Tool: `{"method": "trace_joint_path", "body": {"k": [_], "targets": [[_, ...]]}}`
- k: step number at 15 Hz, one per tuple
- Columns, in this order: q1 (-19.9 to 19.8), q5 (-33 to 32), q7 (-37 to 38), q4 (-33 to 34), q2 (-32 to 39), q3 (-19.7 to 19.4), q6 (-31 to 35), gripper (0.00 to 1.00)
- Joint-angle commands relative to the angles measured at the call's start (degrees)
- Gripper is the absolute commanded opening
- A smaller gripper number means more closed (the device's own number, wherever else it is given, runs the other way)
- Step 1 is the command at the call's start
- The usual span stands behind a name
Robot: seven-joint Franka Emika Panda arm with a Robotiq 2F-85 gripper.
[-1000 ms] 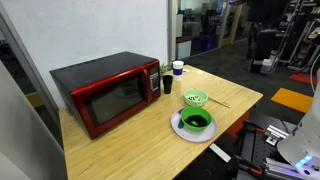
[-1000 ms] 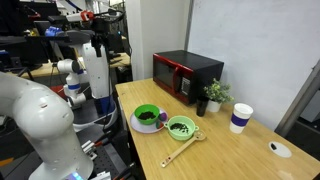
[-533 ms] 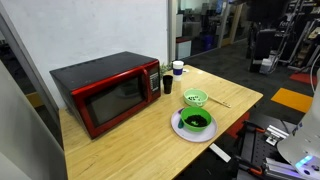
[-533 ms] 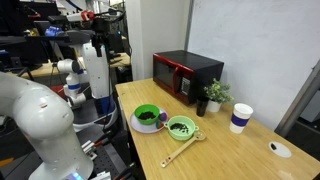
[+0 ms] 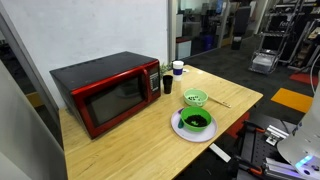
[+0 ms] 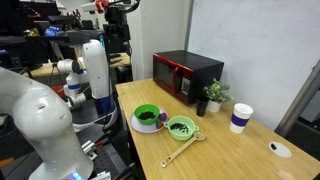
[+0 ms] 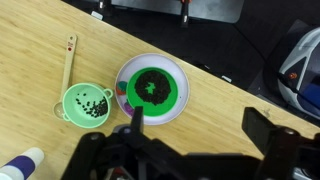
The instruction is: Put the purple object in the light green bowl
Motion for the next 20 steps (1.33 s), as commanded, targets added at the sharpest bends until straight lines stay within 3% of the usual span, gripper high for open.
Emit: {"method": "trace_joint_path", "body": {"k": [1, 7, 20], "targets": [[-2.66, 0.98, -4.13, 8.49, 8.64, -4.64, -0.37, 1.0], [-6.59, 3.99, -5.88, 17.28, 23.28, -11.57, 2.26, 1.0], [-10.24, 5.15, -4.76, 23.81, 43.99, -12.25, 6.76, 1.0]]}}
